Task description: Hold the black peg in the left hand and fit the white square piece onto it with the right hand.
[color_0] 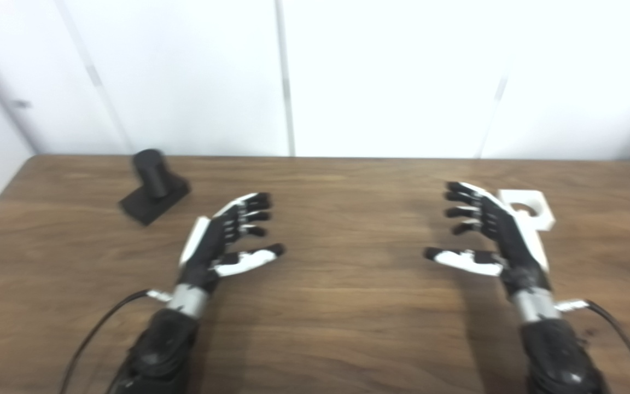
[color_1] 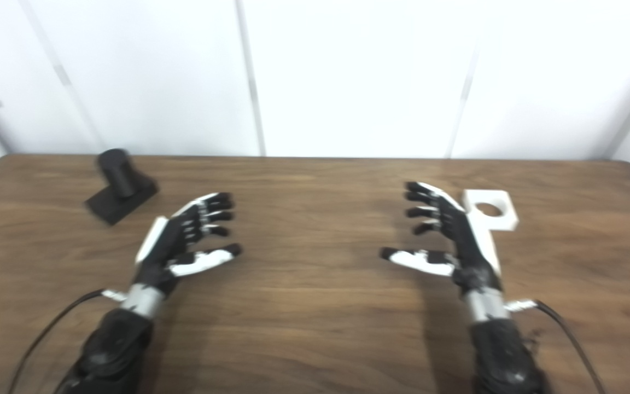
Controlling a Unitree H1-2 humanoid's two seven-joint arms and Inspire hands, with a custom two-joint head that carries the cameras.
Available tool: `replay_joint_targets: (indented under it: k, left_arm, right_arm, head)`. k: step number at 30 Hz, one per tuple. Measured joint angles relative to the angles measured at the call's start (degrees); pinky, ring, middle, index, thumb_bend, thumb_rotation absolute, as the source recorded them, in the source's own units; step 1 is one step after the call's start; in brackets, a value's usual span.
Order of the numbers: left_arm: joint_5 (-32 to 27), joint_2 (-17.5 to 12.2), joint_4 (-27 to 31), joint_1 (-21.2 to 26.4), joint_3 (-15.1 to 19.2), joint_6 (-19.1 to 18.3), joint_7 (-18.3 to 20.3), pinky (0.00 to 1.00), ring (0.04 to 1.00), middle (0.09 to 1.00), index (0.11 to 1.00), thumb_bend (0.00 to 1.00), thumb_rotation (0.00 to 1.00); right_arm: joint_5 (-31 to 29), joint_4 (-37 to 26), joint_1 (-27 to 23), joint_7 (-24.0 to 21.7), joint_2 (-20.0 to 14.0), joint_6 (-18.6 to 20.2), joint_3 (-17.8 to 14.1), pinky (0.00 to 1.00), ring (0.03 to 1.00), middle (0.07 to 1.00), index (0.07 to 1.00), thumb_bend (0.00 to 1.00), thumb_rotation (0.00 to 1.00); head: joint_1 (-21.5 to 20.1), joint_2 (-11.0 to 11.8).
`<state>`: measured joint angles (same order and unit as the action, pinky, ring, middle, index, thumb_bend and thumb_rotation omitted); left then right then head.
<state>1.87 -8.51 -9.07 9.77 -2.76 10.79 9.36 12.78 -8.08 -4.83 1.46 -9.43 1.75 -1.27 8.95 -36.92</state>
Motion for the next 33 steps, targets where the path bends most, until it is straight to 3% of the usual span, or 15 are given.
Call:
replay_joint_targets:
  k: [8, 22, 25, 29, 33]
  left_arm:
    - [1.4, 2.0, 1.5, -0.3, -1.3, -1.3, -0.4, 0.63, 0.751, 0.813, 0.787, 0.76, 0.13]
    - [3.1, 2.5, 1.8, -1.0, -1.5, -1.4, -0.6, 0.62, 0.745, 0.792, 0.759, 0.76, 0.17]
    - [7.1, 2.5, 2.0, -1.0, -1.6, -1.4, -2.6, 0.65, 0.79, 0.782, 0.709, 0.78, 0.25]
    - [15.7, 2.3, 6.4, -1.0, -1.5, -2.6, -6.9, 0.71, 0.797, 0.784, 0.677, 0.76, 0.24]
    - [19.4, 1.1, 9.5, -0.6, -0.5, -4.0, -8.8, 0.71, 0.777, 0.769, 0.695, 0.76, 0.22]
  right_arm:
    - [-2.4, -0.5, 0.5, -0.8, -1.7, 0.0, -1.4, 0.54, 0.687, 0.78, 0.792, 0.71, 0.0]
    - [-3.6, -4.2, 1.1, -1.5, -1.6, 4.4, -1.4, 0.55, 0.696, 0.788, 0.793, 0.7, 0.0]
    - [-3.4, -4.3, 1.1, -1.5, -1.6, 4.8, -1.3, 0.55, 0.699, 0.789, 0.791, 0.69, 0.0]
    - [-3.7, -4.6, 1.1, -1.5, -1.5, 4.9, -1.4, 0.56, 0.707, 0.791, 0.788, 0.69, 0.0]
    - [-4.7, -4.6, 1.1, -1.7, -1.4, 4.9, -1.4, 0.57, 0.712, 0.792, 0.789, 0.68, 0.0]
  head:
    - [5.4, 2.0]
    - [6.3, 3.3]
    - [6.7, 3.4]
    - [7.0, 3.5]
    - [7.4, 4.0]
